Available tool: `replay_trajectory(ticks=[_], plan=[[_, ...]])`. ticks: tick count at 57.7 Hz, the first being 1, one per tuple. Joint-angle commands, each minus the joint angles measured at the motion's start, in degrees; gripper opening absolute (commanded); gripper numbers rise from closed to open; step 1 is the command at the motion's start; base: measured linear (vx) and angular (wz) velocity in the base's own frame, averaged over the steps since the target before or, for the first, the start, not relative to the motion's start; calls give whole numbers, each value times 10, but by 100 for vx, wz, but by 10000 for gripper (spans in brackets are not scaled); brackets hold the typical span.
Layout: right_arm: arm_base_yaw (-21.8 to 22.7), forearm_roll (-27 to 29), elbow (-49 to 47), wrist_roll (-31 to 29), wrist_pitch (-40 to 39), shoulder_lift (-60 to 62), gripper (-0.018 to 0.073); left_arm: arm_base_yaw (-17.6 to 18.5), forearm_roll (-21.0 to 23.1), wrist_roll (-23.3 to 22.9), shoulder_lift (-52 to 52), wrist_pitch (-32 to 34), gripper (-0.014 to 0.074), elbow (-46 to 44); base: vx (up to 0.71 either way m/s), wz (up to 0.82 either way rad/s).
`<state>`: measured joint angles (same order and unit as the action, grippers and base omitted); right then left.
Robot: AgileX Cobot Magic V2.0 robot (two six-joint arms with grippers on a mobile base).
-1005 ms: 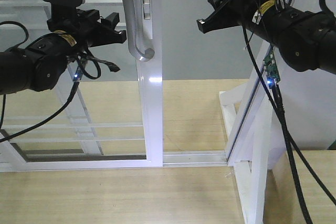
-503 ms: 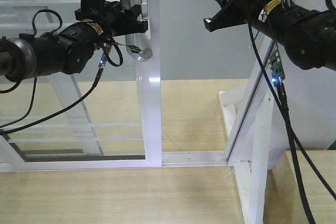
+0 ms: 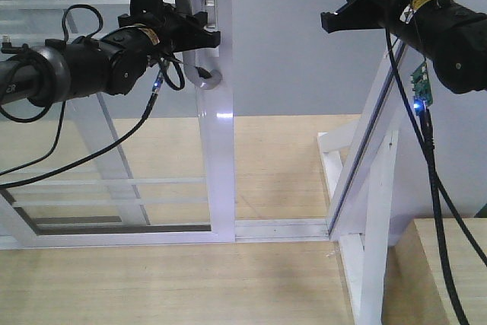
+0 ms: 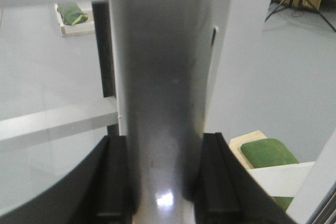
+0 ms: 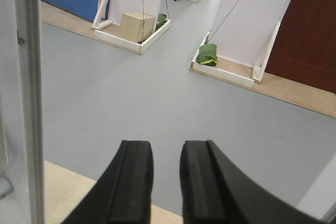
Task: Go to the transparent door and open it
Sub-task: 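Grasp the grey door handle with the left gripper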
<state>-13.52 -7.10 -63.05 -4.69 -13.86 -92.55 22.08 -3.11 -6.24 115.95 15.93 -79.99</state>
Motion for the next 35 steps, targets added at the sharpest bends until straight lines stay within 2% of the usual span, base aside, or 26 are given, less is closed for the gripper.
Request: replay_trajectory(ticks=[1,6,10,21,35], plan=[[4,2,-16,-2,-49,28,246,2,4,-1,-43,16,210,-21,0,0],[4,2,-16,-2,-49,28,246,1,4,1,-47,13,142,-21,0,0],[4,2,-16,-2,-48,28,246,-2,4,16,-52,5,125,-21,0,0],[4,2,-16,-2,-48,28,246,-8,4,44,-77,-23,142,-17,0,0],[4,2,-16,-2,-49,28,246,-29,4,44,-102,-50,192,-17,0,0]])
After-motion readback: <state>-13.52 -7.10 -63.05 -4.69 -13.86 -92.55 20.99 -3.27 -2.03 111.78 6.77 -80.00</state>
